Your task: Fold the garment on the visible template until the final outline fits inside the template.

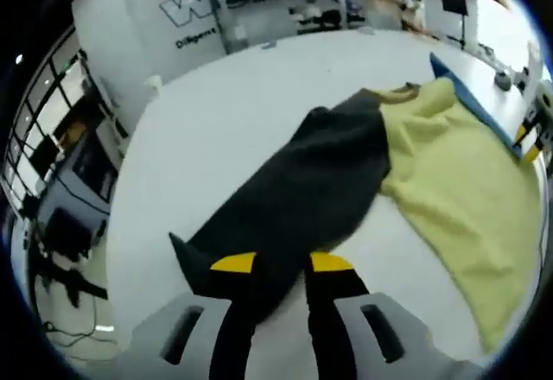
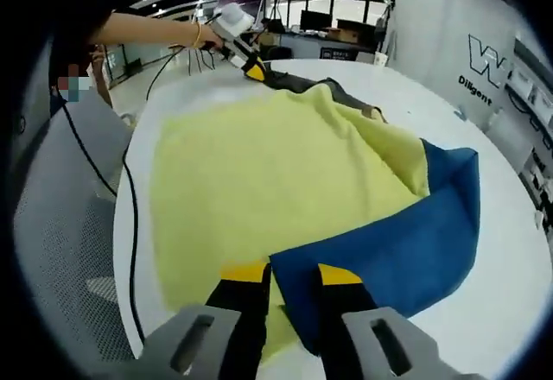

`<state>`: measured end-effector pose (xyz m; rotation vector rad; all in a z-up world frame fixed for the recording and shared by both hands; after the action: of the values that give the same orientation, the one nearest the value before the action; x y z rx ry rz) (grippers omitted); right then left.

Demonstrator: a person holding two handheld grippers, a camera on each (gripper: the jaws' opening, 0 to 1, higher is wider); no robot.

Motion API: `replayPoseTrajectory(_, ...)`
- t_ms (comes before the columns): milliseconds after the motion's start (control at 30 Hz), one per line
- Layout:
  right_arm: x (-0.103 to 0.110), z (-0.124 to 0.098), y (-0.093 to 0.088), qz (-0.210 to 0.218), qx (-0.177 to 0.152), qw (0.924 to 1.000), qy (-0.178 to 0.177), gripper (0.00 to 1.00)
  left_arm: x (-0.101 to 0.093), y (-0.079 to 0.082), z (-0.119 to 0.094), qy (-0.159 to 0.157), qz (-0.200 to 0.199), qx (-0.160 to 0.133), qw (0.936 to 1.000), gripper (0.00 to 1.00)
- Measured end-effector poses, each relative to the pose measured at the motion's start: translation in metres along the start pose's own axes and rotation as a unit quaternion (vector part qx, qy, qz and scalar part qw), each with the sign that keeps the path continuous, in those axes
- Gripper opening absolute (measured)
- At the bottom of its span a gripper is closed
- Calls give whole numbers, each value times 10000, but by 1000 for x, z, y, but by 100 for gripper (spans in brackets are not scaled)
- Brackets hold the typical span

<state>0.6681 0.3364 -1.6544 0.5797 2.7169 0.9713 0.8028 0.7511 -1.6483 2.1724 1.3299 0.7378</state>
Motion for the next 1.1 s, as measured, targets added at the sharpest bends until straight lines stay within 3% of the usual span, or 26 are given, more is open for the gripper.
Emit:
replayPoseTrajectory(133,3,7,-5,-357,220,9991,45,12,2,-1,0,-15,-74,-10,10000,3)
replayPoseTrajectory(333,2,11,-6,-448,279,9986,-37,4,15,6,-4,15,-220,-232,9995,1)
replayPoseTrajectory(467,0,8,-5,-331,214,9992,-52,0,34,11,-14,220,-429,-429,9979,3)
replayPoseTrajectory(500,-3,9,-8,-290,214,9993,-57,0,43,12,-17,397,-431,-503,9970,3)
replayPoseTrajectory(600,-8,3,-3,-86,47,9999,-87,0,39,18,-34,388,-637,-696,9948,3)
replayPoseTrajectory(700,-16,-6,2,63,-58,9997,-213,0,45,10,-33,206,-841,-724,9936,3)
replayPoseTrajectory(800,-36,-19,8,374,-311,9977,-473,0,45,4,-36,187,-837,-705,9938,3)
replayPoseTrajectory(900,-62,-36,11,660,-528,9937,-731,0,38,0,-38,-70,-858,-623,9943,4)
replayPoseTrajectory(1033,-99,-50,1,934,-573,9886,-1034,0,45,2,-40,-107,-1011,-720,9922,3)
replayPoseTrajectory(1100,-114,-58,-1,1042,-633,9856,-1175,0,41,10,-48,-102,-1111,-775,9907,4)
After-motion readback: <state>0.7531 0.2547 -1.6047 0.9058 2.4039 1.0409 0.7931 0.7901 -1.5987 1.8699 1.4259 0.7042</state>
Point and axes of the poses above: the point that each gripper's makers call its tool centre point, and the gripper's own axes: z roughly forward along the fingers, x roughly to its left, y roughly out of its top, the point moved 2 cm from there along -z, roughly backward along the fingers, and after that the axes turned 3 degrees about y, right-handed, at the moved point
